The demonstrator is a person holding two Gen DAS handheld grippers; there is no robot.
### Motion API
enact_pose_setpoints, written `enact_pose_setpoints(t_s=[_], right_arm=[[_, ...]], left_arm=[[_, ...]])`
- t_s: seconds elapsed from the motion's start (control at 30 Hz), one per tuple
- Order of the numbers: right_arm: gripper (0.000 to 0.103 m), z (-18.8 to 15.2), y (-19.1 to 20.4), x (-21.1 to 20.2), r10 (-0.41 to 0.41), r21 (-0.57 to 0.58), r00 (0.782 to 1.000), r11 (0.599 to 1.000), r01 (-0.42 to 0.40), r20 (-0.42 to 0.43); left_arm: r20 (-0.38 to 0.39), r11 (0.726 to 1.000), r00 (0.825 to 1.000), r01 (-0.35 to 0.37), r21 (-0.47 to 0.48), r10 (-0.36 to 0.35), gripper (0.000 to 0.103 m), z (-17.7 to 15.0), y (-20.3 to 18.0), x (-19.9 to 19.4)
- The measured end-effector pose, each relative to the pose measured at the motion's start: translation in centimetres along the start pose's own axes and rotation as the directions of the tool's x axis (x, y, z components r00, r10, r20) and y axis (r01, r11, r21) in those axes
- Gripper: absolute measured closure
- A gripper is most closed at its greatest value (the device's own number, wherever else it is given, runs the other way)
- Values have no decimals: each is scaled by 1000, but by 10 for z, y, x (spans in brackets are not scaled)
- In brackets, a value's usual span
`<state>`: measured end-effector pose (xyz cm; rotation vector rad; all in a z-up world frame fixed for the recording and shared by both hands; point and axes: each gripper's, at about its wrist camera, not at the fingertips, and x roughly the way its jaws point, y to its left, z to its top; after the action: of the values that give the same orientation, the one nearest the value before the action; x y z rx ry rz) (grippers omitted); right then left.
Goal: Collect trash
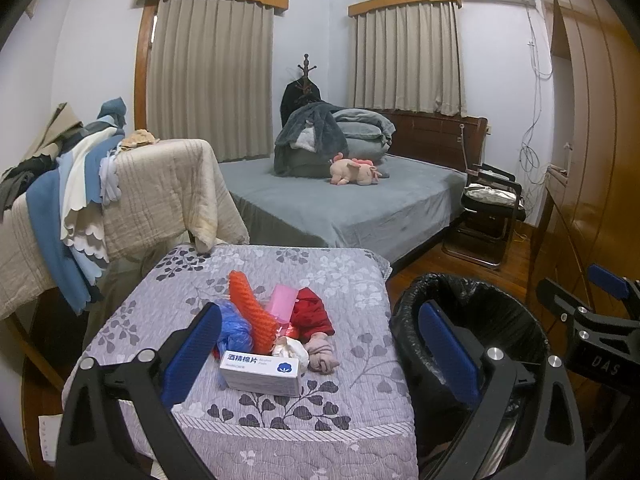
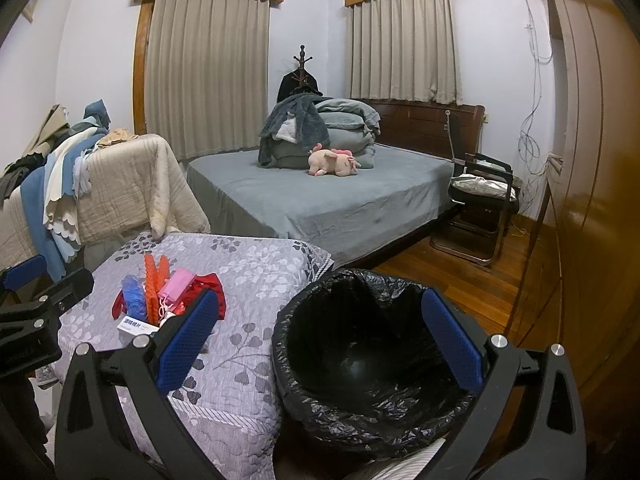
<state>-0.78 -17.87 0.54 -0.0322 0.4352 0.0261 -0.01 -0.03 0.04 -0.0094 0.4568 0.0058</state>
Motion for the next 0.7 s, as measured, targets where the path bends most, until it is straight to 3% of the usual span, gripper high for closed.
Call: enact_pose_setpoints(t_s=[0.7], right_arm=[[5, 0, -1, 0, -1, -1, 1000, 1000, 1, -1]], left_arm=[[-3, 1000, 1000, 2, -3, -2, 6, 0, 1, 1]])
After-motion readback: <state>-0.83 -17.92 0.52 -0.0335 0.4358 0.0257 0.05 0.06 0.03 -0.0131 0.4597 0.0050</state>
